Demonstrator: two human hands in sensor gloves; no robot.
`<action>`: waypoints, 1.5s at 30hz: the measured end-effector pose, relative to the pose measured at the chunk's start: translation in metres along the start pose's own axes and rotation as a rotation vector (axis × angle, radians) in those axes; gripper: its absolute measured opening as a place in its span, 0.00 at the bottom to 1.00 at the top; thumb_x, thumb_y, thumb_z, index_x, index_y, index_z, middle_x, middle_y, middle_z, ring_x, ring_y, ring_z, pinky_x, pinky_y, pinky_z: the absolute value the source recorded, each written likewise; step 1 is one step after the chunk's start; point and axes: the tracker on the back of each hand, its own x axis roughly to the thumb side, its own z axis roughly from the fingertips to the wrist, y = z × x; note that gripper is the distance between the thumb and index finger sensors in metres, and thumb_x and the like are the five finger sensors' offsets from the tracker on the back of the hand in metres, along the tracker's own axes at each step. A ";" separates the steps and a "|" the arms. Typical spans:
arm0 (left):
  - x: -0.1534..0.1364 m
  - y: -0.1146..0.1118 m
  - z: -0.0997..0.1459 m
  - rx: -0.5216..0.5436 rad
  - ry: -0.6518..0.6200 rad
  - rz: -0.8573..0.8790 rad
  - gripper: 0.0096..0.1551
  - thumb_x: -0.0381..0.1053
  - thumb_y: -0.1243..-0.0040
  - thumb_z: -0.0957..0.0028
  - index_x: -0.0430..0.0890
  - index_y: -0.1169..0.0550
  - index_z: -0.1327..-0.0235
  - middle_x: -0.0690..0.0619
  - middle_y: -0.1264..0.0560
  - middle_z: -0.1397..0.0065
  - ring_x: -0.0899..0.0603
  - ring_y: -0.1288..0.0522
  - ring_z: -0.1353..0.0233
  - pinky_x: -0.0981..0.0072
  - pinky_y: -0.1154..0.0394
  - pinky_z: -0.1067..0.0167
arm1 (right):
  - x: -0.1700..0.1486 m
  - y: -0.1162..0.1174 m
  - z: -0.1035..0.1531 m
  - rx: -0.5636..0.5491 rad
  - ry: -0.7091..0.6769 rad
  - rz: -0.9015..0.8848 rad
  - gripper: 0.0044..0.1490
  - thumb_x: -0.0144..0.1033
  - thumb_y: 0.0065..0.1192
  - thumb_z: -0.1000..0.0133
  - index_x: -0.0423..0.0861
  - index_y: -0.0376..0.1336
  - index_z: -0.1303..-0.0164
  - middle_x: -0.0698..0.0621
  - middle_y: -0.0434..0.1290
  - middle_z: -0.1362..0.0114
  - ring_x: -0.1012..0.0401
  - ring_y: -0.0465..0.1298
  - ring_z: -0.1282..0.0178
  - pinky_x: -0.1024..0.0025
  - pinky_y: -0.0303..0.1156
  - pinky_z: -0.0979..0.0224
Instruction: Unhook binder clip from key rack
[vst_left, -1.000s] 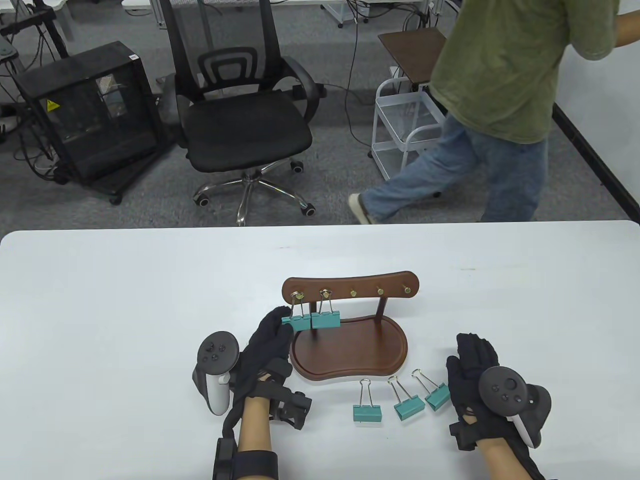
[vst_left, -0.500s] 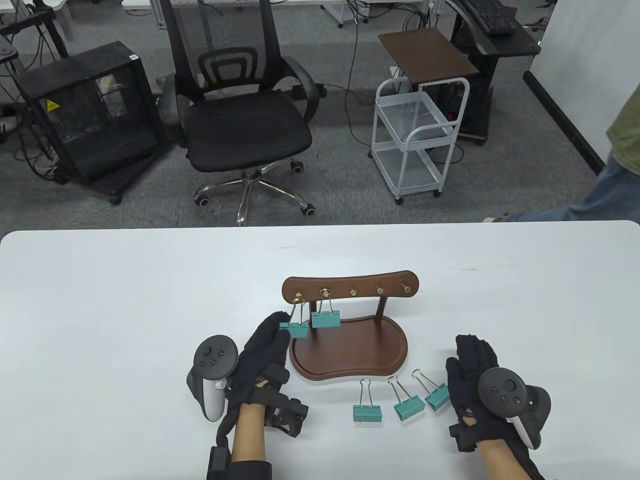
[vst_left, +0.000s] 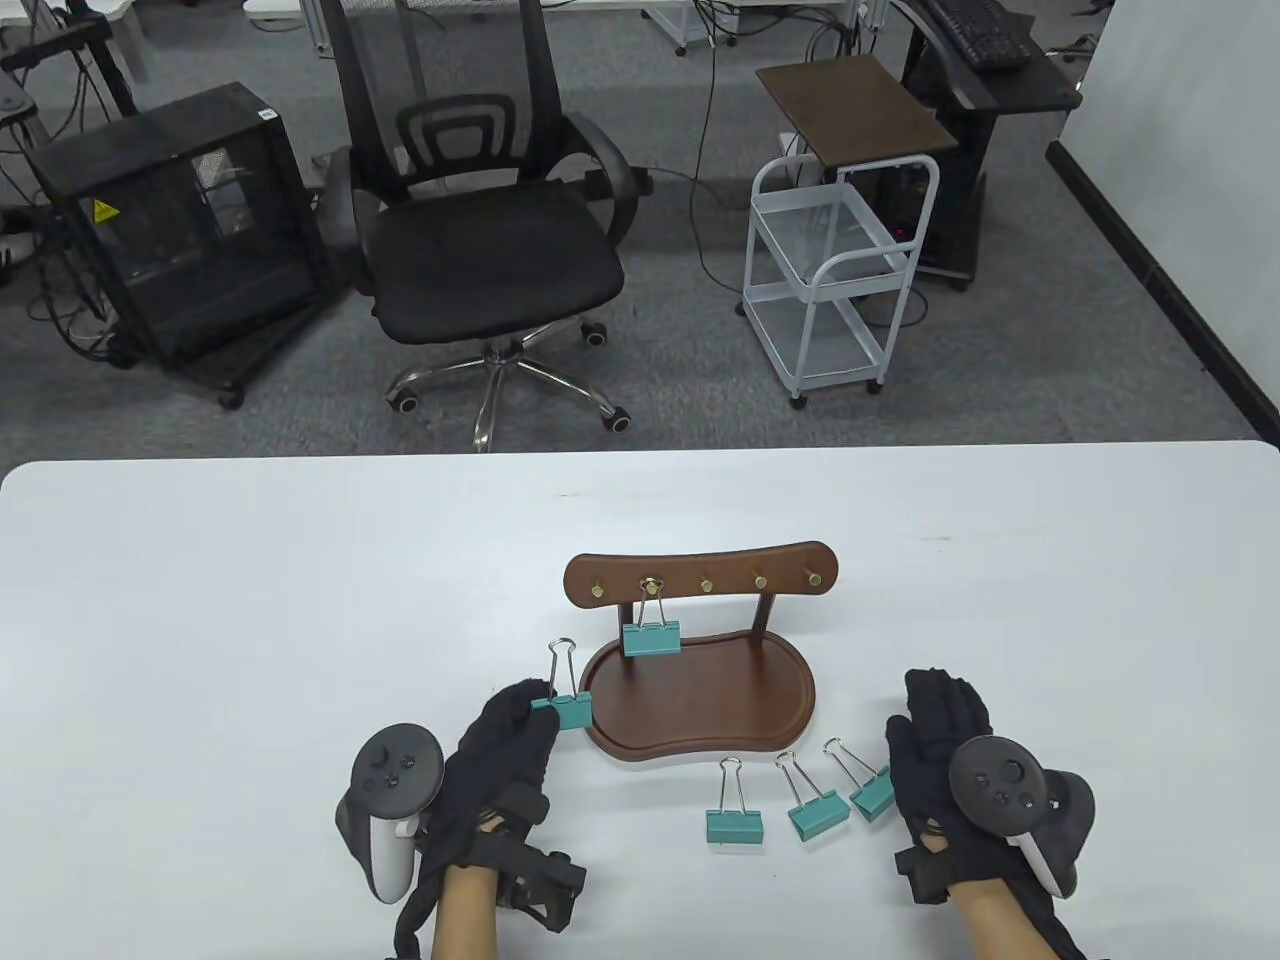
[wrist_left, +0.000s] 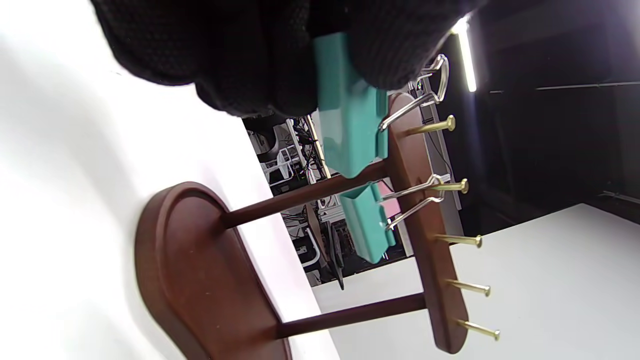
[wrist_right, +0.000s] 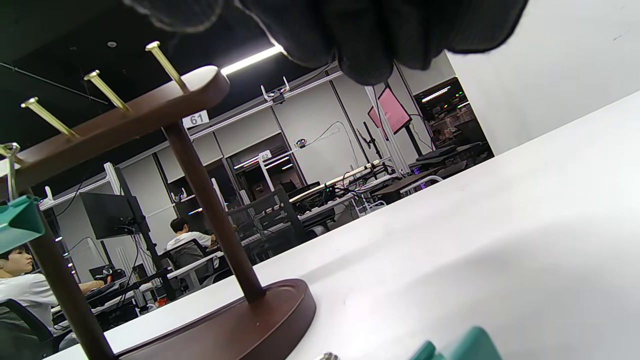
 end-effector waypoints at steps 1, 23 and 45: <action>-0.001 -0.001 0.001 0.005 0.004 -0.013 0.28 0.60 0.42 0.43 0.57 0.26 0.29 0.49 0.24 0.29 0.39 0.23 0.34 0.42 0.26 0.39 | 0.000 0.000 0.000 0.001 -0.001 0.002 0.38 0.55 0.50 0.53 0.49 0.58 0.34 0.42 0.64 0.26 0.43 0.62 0.27 0.50 0.64 0.29; -0.011 -0.035 -0.012 -0.158 0.334 -0.710 0.26 0.62 0.44 0.41 0.51 0.16 0.39 0.46 0.17 0.42 0.40 0.19 0.46 0.44 0.23 0.49 | 0.001 0.001 0.000 0.009 0.000 -0.006 0.38 0.54 0.50 0.52 0.49 0.58 0.34 0.42 0.63 0.26 0.43 0.61 0.27 0.49 0.63 0.29; -0.007 -0.051 -0.014 -0.073 0.255 -1.069 0.25 0.64 0.42 0.44 0.55 0.16 0.40 0.48 0.18 0.41 0.40 0.19 0.45 0.46 0.22 0.50 | 0.000 0.001 -0.001 0.008 0.000 -0.016 0.38 0.55 0.50 0.52 0.49 0.58 0.34 0.42 0.64 0.26 0.43 0.62 0.27 0.49 0.64 0.29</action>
